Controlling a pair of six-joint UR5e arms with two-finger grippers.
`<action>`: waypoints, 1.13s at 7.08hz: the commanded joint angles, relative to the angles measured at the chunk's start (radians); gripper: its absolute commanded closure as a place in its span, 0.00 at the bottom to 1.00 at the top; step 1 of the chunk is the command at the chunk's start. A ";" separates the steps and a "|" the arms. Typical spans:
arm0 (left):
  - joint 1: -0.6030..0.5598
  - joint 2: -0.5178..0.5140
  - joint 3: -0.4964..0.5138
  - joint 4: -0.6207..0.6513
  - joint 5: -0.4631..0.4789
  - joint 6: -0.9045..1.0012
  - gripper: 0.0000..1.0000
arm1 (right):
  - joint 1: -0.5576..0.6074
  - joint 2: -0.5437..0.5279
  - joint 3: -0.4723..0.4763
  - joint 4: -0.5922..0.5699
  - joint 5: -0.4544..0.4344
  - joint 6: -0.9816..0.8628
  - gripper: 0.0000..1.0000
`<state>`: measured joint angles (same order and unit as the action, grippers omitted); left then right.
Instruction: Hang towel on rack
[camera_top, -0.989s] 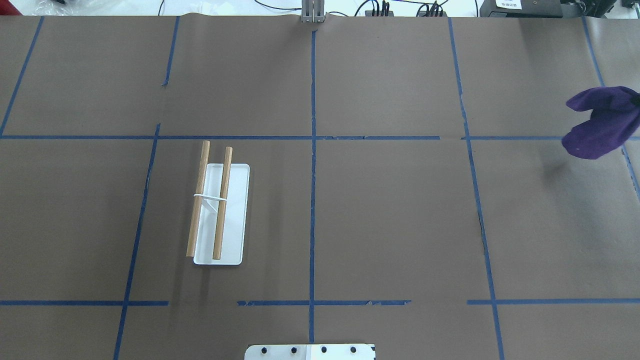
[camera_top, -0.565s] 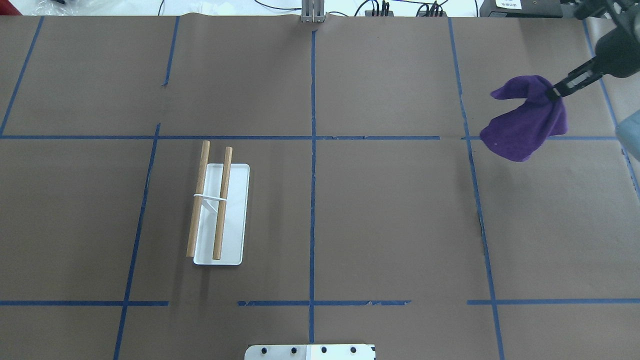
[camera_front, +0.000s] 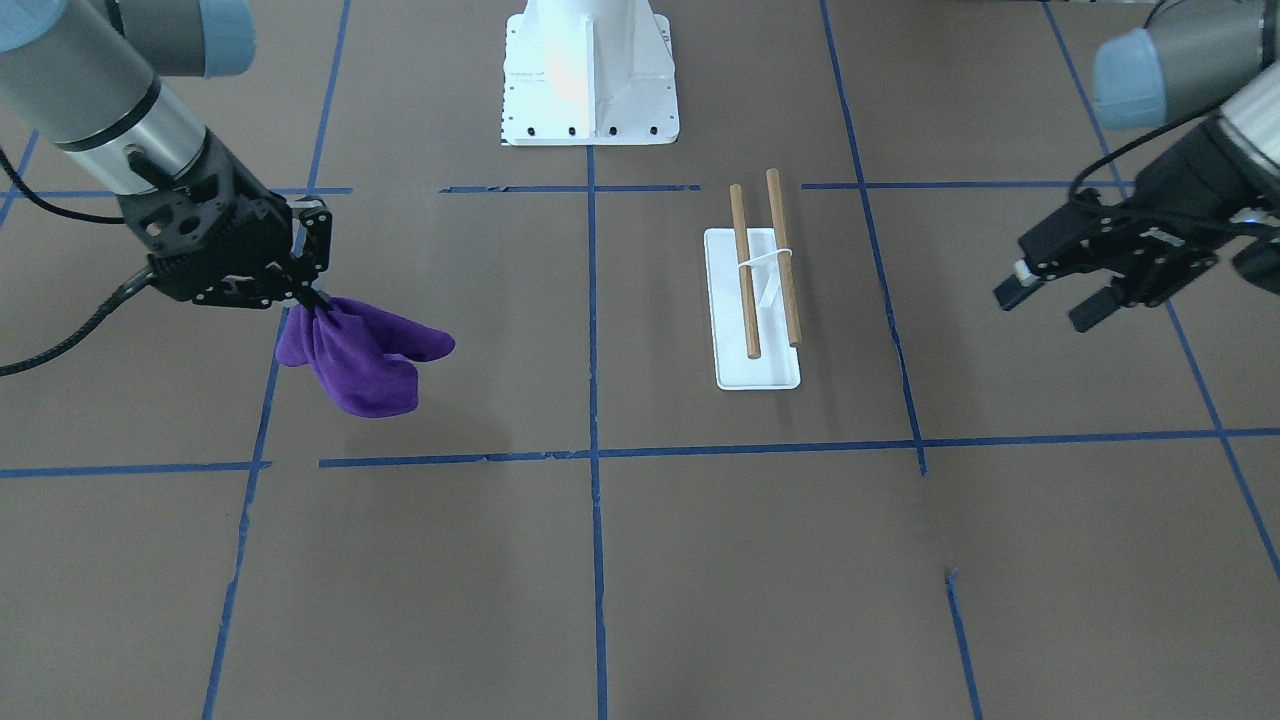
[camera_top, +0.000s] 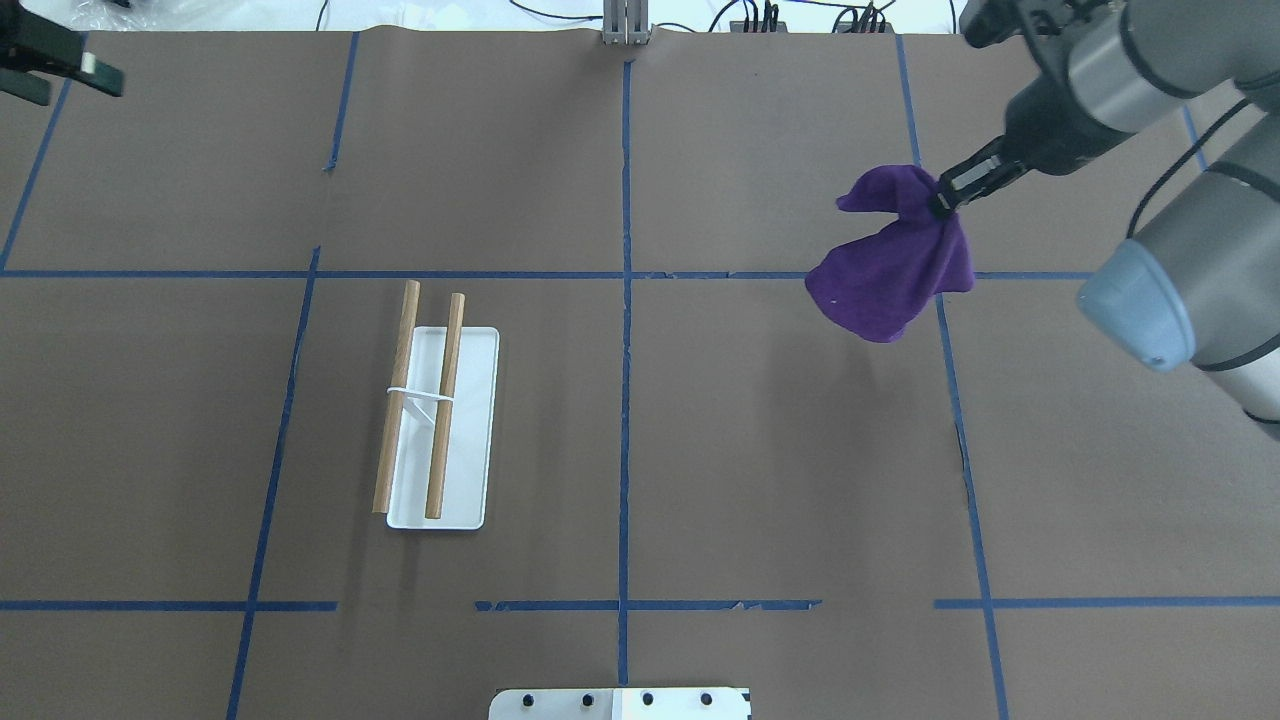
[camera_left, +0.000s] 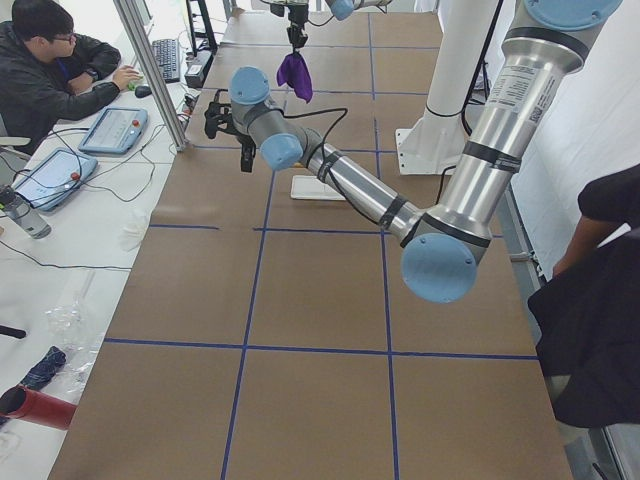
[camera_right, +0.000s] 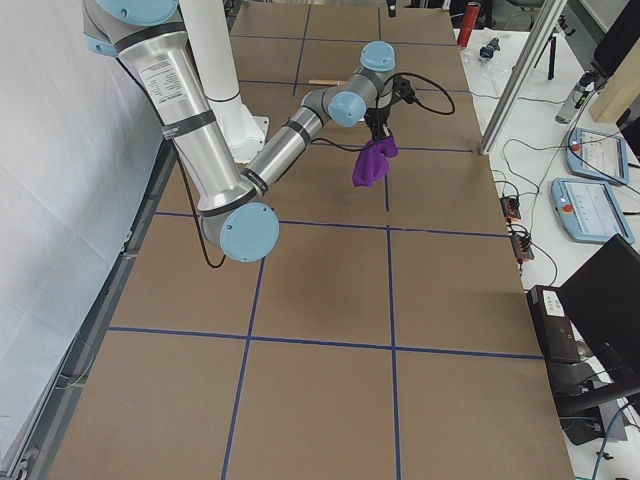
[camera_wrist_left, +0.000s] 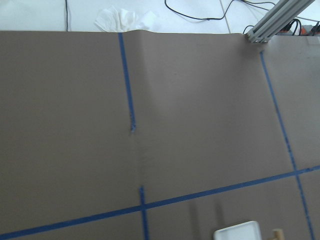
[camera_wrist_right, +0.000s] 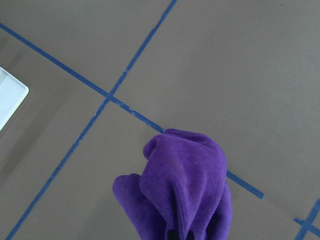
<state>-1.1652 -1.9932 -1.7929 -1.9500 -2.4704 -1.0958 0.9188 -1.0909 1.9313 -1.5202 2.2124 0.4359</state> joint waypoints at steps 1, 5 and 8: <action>0.129 -0.116 0.017 -0.003 0.007 -0.360 0.00 | -0.125 0.096 0.027 0.003 -0.144 0.007 1.00; 0.301 -0.193 0.044 -0.024 0.159 -0.691 0.17 | -0.409 0.152 0.155 0.005 -0.557 0.007 1.00; 0.352 -0.226 0.046 -0.026 0.159 -0.826 0.17 | -0.429 0.171 0.152 0.005 -0.596 0.009 1.00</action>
<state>-0.8328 -2.2006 -1.7472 -1.9746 -2.3128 -1.8620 0.4950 -0.9253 2.0836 -1.5156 1.6314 0.4443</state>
